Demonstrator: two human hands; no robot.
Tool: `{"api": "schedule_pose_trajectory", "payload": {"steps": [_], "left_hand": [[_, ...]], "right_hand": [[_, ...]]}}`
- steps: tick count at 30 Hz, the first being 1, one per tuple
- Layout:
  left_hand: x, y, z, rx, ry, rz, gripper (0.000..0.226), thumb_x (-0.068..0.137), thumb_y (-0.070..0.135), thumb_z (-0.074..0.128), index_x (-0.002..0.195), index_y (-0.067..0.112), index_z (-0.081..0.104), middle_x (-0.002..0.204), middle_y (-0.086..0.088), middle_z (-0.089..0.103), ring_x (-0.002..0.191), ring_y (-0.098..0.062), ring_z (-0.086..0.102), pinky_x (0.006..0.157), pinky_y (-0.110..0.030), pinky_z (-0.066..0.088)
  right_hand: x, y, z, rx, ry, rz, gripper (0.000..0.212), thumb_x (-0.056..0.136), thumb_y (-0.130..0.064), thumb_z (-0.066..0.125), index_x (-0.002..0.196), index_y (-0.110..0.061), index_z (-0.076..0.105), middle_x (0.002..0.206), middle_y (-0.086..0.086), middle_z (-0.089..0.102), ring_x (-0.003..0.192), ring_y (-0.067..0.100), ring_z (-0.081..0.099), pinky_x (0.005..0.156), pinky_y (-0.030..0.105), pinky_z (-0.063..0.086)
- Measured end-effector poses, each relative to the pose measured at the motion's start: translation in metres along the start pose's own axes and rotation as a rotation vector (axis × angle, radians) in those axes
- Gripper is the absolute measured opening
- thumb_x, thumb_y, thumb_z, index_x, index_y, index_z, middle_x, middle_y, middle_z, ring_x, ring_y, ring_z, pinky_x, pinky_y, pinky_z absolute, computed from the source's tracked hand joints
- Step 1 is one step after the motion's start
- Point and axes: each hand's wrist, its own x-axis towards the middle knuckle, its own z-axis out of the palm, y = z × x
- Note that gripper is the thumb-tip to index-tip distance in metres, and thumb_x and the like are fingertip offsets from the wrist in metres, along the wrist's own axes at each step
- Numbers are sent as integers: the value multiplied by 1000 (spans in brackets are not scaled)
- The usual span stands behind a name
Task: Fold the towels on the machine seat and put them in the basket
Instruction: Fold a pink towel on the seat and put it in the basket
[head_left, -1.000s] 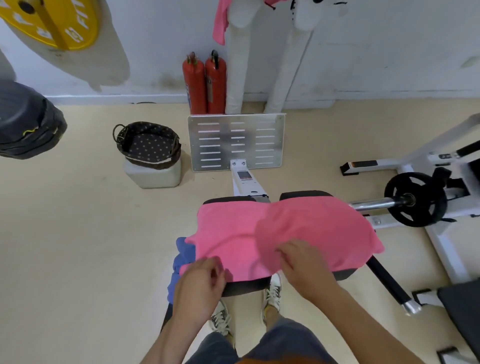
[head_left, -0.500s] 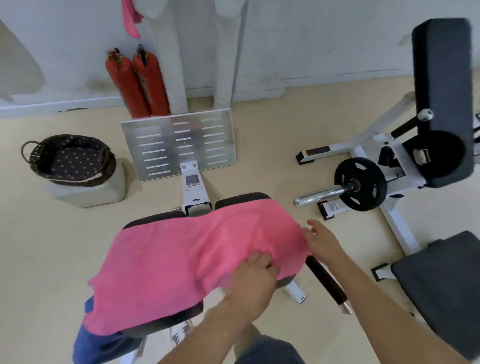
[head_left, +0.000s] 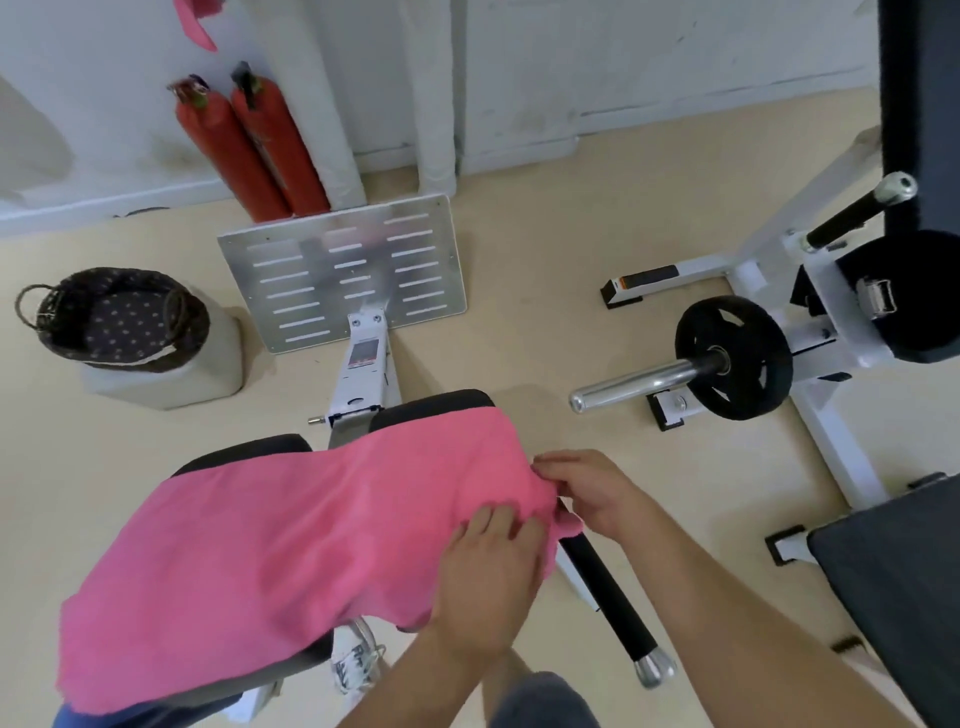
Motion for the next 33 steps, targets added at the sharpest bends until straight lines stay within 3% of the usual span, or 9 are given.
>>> {"api": "schedule_pose_trajectory", "payload": {"steps": [2, 7, 11, 16, 20, 23, 27, 30, 33], "left_hand": [[6, 11, -2, -38, -6, -62, 30, 68, 42, 69, 91, 26, 58, 81, 6, 58, 75, -17, 59, 54, -28, 48], [35, 36, -10, -318, -38, -352, 45, 78, 53, 62, 110, 23, 50, 99, 8, 53, 86, -13, 52, 65, -25, 40], [49, 39, -11, -467, 57, -442, 21, 84, 43, 59, 91, 24, 52, 84, 11, 53, 73, -6, 47, 60, -20, 33], [49, 41, -15, -589, 126, -479, 25, 84, 19, 62, 65, 24, 47, 61, 11, 49, 63, -5, 47, 55, -15, 34], [48, 38, -23, -837, 132, -642, 20, 82, 12, 67, 66, 16, 55, 61, 0, 58, 56, -7, 49, 55, -13, 39], [51, 42, -34, -1072, 233, -731, 13, 80, -4, 62, 75, 7, 58, 65, -3, 60, 57, -3, 53, 55, -12, 41], [56, 41, -29, -1102, 257, -632, 23, 89, -11, 41, 77, 7, 49, 66, 5, 54, 51, -5, 40, 50, -17, 34], [54, 35, -18, -948, 173, -526, 28, 94, 3, 41, 80, 25, 52, 70, 3, 63, 48, -11, 39, 49, -32, 36], [52, 34, -20, -798, 40, -410, 13, 95, 21, 51, 102, 31, 55, 64, -1, 58, 51, -13, 46, 52, -28, 37]], "right_hand": [[-5, 0, -7, 64, 74, -99, 14, 82, 1, 67, 95, 0, 68, 85, 9, 66, 76, 16, 57, 62, 21, 42], [-37, -9, -16, 89, 67, -291, 11, 86, -8, 65, 94, -6, 72, 86, 3, 72, 71, 2, 64, 59, 11, 45], [-49, -7, -12, 79, 65, -389, 15, 82, 4, 67, 90, -6, 73, 85, 11, 71, 67, 9, 64, 62, 17, 49], [-43, -19, -13, 72, 24, -309, 34, 77, 16, 56, 98, -7, 69, 79, 8, 63, 55, 3, 57, 52, 11, 44], [-25, -28, -13, 80, 21, -226, 17, 82, 3, 64, 96, -5, 71, 76, 2, 68, 62, 7, 60, 56, 21, 39], [-16, -34, -11, 109, 76, -231, 22, 82, 9, 62, 101, 0, 69, 77, 5, 64, 53, 2, 56, 47, 13, 39], [-15, -43, -5, 4, 124, -301, 37, 79, 15, 49, 101, -4, 71, 71, 6, 64, 46, -4, 53, 46, 6, 38], [-17, -44, -2, -38, 144, -353, 41, 78, 13, 49, 96, -15, 73, 85, -3, 70, 76, -3, 63, 61, 4, 45], [-19, -47, -6, -154, 176, -400, 42, 77, 9, 53, 97, -23, 73, 104, -7, 68, 87, 6, 61, 70, 8, 48]]}}
